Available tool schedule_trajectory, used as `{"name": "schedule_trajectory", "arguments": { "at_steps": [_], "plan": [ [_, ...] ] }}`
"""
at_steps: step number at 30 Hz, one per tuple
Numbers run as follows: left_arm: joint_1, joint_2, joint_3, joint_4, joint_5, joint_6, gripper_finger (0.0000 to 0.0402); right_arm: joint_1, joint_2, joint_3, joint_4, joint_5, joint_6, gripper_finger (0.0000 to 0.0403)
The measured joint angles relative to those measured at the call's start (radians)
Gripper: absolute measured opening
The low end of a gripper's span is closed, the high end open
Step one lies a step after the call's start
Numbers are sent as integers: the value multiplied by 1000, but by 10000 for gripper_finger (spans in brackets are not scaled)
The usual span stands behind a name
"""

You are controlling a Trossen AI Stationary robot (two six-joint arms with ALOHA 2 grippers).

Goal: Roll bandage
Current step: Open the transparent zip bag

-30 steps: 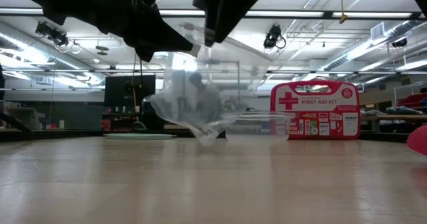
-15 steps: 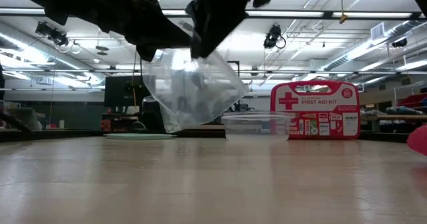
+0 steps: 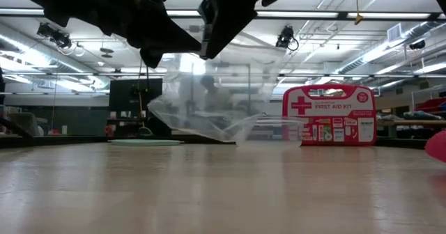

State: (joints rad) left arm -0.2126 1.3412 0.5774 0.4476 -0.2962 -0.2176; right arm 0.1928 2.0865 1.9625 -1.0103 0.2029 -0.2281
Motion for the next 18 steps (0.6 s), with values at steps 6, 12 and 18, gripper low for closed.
{"name": "schedule_trajectory", "arguments": {
  "at_steps": [6,12,18],
  "plan": [
    [-5,30,-1,29,12,-5,0,1,1,-3,-1,-18,26,177],
    [-11,33,0,68,12,4,0,-14,0,-87,-12,-34,111,176],
    [-12,33,1,48,56,-2,0,-5,-4,-143,-37,-48,176,173]
  ]
}}
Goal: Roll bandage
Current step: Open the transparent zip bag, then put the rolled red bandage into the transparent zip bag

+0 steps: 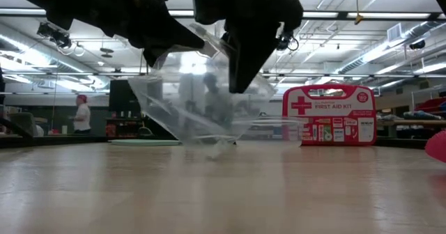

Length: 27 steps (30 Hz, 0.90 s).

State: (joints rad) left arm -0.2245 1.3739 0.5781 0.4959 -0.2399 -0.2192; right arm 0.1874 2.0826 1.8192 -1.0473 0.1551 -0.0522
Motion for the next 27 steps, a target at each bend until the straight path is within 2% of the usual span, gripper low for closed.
{"name": "schedule_trajectory", "arguments": {
  "at_steps": [9,22,27],
  "plan": [
    [0,0,0,-27,17,-2,0,41,-69,-15,-86,8,80,173],
    [0,0,0,-11,44,-18,0,53,-225,-15,-63,80,99,173],
    [0,0,0,-60,109,-18,0,98,-302,-40,-126,84,154,173]
  ]
}}
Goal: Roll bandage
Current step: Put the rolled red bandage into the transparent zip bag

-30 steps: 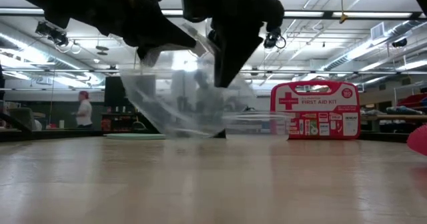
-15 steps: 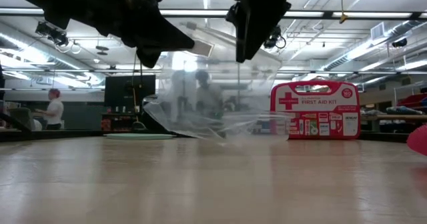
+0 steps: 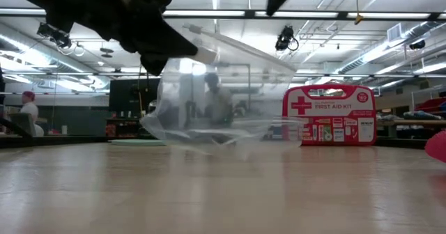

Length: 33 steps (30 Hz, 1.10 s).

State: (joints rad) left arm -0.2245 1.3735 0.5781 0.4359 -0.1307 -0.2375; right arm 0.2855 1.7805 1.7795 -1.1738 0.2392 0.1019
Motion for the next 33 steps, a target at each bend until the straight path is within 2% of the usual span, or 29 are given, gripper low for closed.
{"name": "schedule_trajectory", "arguments": {
  "at_steps": [5,10,13,21,26,29,33],
  "plan": [
    [0,0,0,-80,50,22,0,91,-37,-151,42,-37,18,173],
    [0,0,0,-98,85,23,0,180,-52,-369,242,-158,19,173],
    [0,0,0,-98,88,23,0,234,-58,-435,303,-183,33,173],
    [2,0,0,-98,88,24,0,361,-58,-454,315,-153,85,175],
    [2,0,0,-104,80,27,0,380,-58,-454,378,-173,134,184],
    [2,0,0,-121,74,27,0,395,-38,-453,416,-208,76,188],
    [2,0,0,-135,74,21,0,424,11,-454,385,-218,-11,205]
  ]
}}
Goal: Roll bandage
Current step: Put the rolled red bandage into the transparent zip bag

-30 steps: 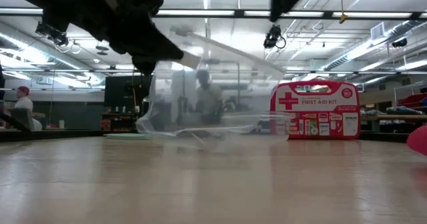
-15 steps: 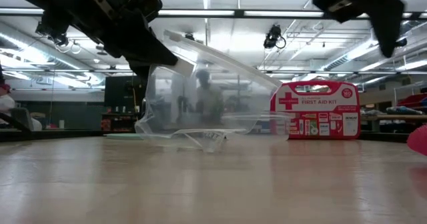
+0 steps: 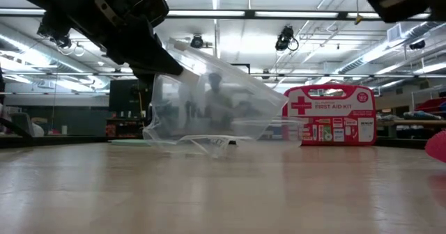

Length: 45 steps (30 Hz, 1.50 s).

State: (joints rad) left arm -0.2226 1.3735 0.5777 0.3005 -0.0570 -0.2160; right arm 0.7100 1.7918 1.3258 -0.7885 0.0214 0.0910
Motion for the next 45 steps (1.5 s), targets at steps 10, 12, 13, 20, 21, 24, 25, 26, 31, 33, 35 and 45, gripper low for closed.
{"name": "schedule_trajectory", "arguments": {
  "at_steps": [10,12,13,20,21,24,25,26,31,33,35,45],
  "plan": [
    [1,0,0,-2,-1,-17,0,1,33,0,-37,35,-117,303],
    [2,0,0,-7,-2,-20,0,2,59,-2,-53,36,-161,313],
    [4,0,0,-6,-1,-20,0,2,69,-2,-51,39,-180,315],
    [5,0,0,-8,-2,-24,0,-8,97,-2,-65,102,-217,310],
    [5,0,0,-8,-2,-24,0,-11,98,-2,-62,101,-217,310],
    [5,0,0,-8,-2,-24,0,-14,104,-11,-56,78,-220,309],
    [5,0,0,-8,1,-24,0,-15,104,-22,-38,72,-221,309],
    [5,0,0,-8,4,-26,0,-17,104,-34,-18,66,-221,309],
    [5,0,0,-8,8,-49,0,-27,104,-76,-18,64,-222,308],
    [5,0,0,-7,8,-50,0,-33,104,-81,-25,74,-222,308],
    [5,0,0,-8,8,-50,0,-33,104,-81,-23,87,-224,308],
    [5,0,0,-7,9,-51,0,-33,104,-81,-21,77,-279,205]
  ]
}}
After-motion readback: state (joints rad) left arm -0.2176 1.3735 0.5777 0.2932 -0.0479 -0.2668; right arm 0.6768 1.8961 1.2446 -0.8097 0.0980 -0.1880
